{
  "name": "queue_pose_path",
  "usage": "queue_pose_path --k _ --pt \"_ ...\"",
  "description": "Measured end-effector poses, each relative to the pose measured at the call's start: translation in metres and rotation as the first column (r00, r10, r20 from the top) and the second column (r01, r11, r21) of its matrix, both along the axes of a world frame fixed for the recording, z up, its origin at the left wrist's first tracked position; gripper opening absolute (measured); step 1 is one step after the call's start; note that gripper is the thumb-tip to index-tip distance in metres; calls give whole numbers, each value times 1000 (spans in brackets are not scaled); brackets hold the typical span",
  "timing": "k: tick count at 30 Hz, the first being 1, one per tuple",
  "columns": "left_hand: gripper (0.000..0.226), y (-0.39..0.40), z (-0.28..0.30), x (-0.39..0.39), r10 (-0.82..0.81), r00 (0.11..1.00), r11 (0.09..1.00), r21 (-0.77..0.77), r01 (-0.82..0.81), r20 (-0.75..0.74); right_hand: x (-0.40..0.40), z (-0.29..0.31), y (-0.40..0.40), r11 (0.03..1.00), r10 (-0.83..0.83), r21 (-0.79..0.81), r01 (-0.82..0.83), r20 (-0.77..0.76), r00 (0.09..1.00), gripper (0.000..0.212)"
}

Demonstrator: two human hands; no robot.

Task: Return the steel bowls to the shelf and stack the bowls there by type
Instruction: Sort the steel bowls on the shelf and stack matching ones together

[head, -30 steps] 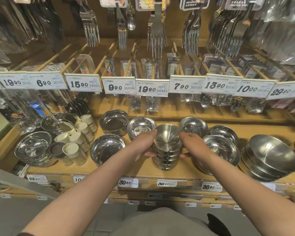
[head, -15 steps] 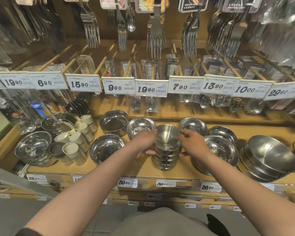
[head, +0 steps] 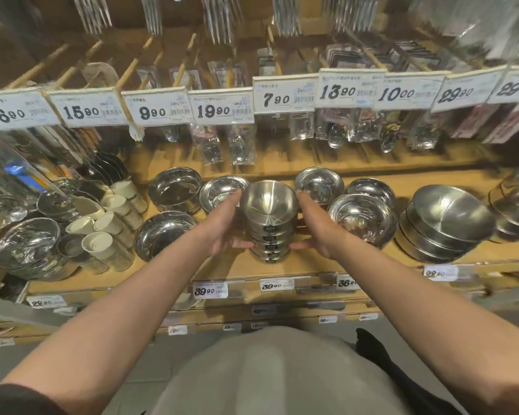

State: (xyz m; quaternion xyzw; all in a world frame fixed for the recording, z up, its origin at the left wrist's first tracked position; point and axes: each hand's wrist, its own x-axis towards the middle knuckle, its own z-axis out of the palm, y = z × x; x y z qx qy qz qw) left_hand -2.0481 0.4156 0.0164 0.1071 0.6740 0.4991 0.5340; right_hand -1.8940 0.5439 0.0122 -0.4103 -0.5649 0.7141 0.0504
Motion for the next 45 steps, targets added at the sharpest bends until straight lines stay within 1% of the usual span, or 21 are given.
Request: queue_pose_path --k 4,8,12,17,19,22,25,27,29,31,34,39,41,45 --pt "52 5 4 0 -20 1000 1000 -3 20 -7 1 0 -2 1000 -6 -4 6 -28 1000 33" --pt "49 7 8 2 -15 1000 1000 -25 14 -24 0 -3 -1 998 -49 -26 49 -19 999 42" --pt "49 5 10 2 -14 1000 1000 -23 14 -18 0 -4 1 998 -47 -34 47 -20 999 40" --pt "64 3 3 -1 33 999 999 -40 -32 7 1 -6 3 999 -36 -25 35 -25 999 43" --pt "65 3 2 -1 46 999 998 -42 -45 14 1 -7 4 999 -35 -28 35 -17 999 46" --pt "63 1 0 -3 80 995 995 -67 -77 54 3 -8 6 995 -57 -81 57 3 998 49" --pt "66 -6 -5 -1 52 990 994 -106 -39 128 8 -9 3 985 -50 -166 53 26 998 45" --pt "71 -8 -8 3 47 981 996 -82 -32 189 8 -12 -1 977 -49 -205 53 23 999 48" --pt "76 -5 -10 6 74 973 997 -46 -65 220 5 -16 -3 973 -70 -220 65 -12 997 44" --pt "74 0 -8 7 92 969 996 -21 -90 229 0 -16 -1 973 -96 -213 86 -37 995 40" --pt "68 9 -7 5 99 968 995 0 -102 231 -6 -14 7 972 -112 -211 105 -21 993 41" --pt "78 24 -9 0 78 975 997 8 -81 206 -15 -11 21 973 -92 -211 90 -2 996 48" --pt "75 28 -8 -3 85 974 996 13 -89 212 -18 -9 25 973 -106 -206 103 -2 994 48" --pt "56 36 -7 -5 119 969 993 -6 -121 215 -23 -10 32 971 -136 -196 137 19 991 47"
